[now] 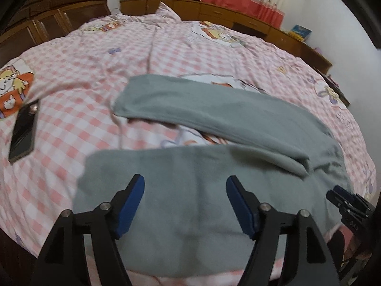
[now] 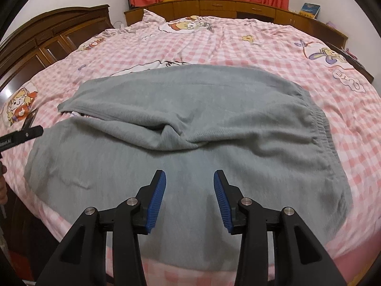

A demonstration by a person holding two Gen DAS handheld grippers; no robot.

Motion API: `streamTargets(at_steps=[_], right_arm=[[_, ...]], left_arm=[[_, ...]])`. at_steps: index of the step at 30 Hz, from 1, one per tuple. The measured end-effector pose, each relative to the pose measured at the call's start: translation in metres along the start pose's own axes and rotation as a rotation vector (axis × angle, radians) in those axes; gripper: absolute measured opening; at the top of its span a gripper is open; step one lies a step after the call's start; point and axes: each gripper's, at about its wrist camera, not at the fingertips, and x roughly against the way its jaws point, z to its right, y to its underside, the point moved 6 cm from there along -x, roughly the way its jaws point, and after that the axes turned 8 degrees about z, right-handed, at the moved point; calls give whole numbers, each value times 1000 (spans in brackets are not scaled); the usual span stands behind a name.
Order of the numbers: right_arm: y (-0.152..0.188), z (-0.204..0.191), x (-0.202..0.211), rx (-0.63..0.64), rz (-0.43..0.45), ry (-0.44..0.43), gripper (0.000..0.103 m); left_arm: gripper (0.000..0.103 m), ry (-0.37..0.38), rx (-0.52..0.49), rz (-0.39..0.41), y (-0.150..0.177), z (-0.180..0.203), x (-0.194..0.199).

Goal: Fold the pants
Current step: 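Move the right gripper to the elastic cuff and grasp it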

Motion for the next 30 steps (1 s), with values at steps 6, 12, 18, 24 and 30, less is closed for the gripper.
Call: streamTargets(at_steps=[6, 12, 18, 24, 30], right_arm=[[7, 14, 14, -23, 10, 22, 43], [18, 44, 24, -75, 6, 69, 43], [26, 88, 39, -154, 8, 153, 43], [35, 144, 55, -245, 4, 262, 43], [54, 182, 51, -382, -36, 295, 43]], left_arm=[[75, 42, -34, -28, 18, 29, 2], [75, 69, -73, -50, 36, 53, 3], [75, 113, -116, -88, 53, 77, -4], [75, 157, -142, -129, 68, 96, -20], [82, 152, -176, -142, 79, 104, -32]])
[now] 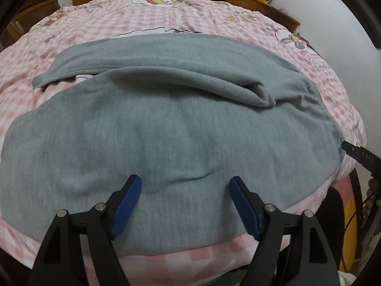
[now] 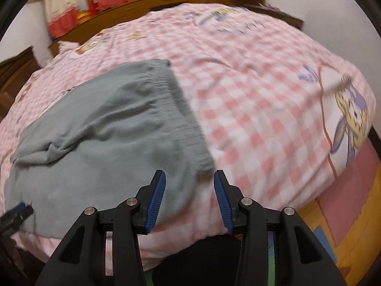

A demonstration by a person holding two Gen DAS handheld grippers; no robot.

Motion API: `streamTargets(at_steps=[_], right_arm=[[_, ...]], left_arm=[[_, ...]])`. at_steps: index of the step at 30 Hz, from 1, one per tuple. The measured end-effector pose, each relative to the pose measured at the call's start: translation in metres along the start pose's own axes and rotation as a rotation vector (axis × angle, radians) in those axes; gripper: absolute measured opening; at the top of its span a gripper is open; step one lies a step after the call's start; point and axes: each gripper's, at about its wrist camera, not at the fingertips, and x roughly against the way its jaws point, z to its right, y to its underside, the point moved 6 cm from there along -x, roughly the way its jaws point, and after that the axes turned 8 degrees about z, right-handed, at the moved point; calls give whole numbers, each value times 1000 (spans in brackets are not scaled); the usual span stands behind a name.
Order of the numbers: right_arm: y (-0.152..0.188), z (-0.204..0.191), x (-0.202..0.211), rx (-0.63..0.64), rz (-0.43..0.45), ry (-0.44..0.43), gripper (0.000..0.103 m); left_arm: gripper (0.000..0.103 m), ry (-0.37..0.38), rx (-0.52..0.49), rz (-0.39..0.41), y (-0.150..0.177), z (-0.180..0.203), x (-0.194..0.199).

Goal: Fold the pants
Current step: 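Move the right gripper to the elastic cuff and grasp it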

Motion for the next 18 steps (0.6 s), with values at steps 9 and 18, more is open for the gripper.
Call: streamTargets(at_steps=[9, 18], right_arm=[[9, -1, -17, -63, -46, -41, 43], [7, -14, -12, -61, -43, -122, 32]], left_arm=[[85, -7, -58, 13, 3, 12, 1], [85, 58, -119, 26, 8, 34, 11]])
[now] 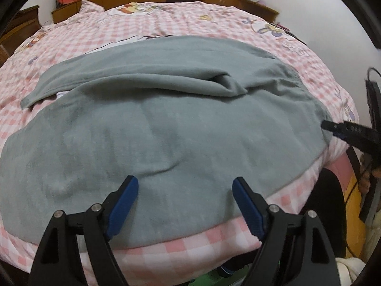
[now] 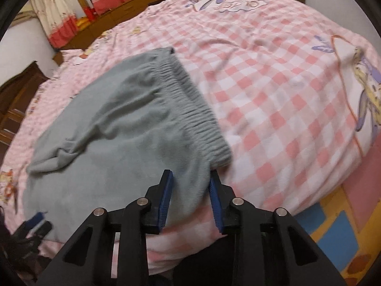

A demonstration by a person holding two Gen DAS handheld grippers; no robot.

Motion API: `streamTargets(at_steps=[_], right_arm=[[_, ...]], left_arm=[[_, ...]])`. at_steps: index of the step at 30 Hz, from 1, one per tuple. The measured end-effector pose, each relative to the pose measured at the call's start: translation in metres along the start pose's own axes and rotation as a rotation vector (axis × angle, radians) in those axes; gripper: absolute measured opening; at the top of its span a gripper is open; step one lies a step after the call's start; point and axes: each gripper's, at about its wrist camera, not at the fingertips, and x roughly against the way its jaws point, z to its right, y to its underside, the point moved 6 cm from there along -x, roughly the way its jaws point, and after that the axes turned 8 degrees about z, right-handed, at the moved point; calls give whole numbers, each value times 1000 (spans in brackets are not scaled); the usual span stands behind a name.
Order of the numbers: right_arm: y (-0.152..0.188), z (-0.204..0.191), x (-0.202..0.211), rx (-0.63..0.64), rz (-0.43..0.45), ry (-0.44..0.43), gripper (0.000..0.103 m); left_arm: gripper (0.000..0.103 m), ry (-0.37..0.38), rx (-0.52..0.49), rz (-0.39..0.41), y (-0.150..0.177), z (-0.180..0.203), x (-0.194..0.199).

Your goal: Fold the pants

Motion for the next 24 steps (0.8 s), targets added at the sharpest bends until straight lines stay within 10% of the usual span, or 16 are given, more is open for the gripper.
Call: streamTargets(at_steps=[5, 24], right_arm=[[-5, -13, 0, 36, 23, -31, 8], [-73, -56, 67, 54, 228, -187, 8]], left_arm=[[85, 15, -17, -5, 4, 13, 0], [85, -62, -103, 49, 22, 17, -1]])
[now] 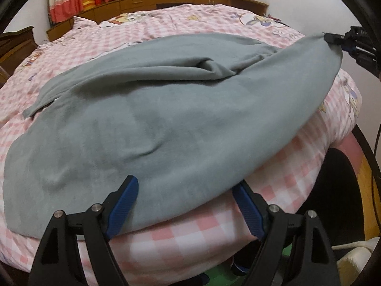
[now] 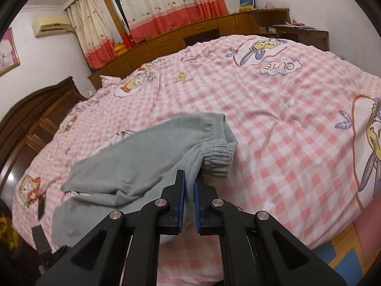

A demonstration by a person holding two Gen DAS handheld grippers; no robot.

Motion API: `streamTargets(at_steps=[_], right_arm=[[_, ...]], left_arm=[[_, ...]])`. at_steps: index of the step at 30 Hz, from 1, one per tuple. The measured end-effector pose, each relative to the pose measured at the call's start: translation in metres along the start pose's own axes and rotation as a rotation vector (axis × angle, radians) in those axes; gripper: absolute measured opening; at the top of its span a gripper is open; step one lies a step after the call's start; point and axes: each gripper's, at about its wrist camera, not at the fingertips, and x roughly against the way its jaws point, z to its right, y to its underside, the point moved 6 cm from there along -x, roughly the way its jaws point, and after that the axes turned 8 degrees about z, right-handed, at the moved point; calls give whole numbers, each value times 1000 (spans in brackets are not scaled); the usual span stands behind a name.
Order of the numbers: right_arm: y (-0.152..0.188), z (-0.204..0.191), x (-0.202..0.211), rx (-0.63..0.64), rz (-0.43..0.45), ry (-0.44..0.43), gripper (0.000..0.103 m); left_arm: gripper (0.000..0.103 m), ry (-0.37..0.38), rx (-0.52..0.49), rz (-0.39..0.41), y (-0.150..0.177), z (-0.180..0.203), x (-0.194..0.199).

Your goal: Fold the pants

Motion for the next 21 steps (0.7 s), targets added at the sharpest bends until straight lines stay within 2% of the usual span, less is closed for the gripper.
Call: streamTargets(at_steps=[4, 6, 7, 8, 9, 10, 11, 16, 21], right_arm=[[-7, -7, 6, 11, 23, -13, 8], [-9, -8, 10, 12, 33, -14, 8], [-10, -8, 11, 16, 38, -13, 8], [-10, -8, 12, 19, 39, -12, 8], [-10, -8, 12, 20, 38, -11, 8], [-10, -7, 11, 20, 35, -8, 8], [-8, -6, 11, 20, 30, -6, 8], [3, 4, 14, 20, 25, 5, 8], [18, 20, 23, 3, 18, 16, 8]], left_arm=[[85, -125, 9, 39, -3, -22, -1], [77, -171, 40, 60, -5, -38, -2], [55, -172, 72, 73, -7, -47, -1], [37, -158, 93, 72, -7, -52, -1], [14, -127, 134, 62, -10, -59, 1], [10, -105, 163, 67, -13, -64, 5], [6, -67, 199, 92, -18, -68, 15], [5, -27, 198, 136, -35, -67, 59], [4, 48, 165, 146, -33, -39, 105]])
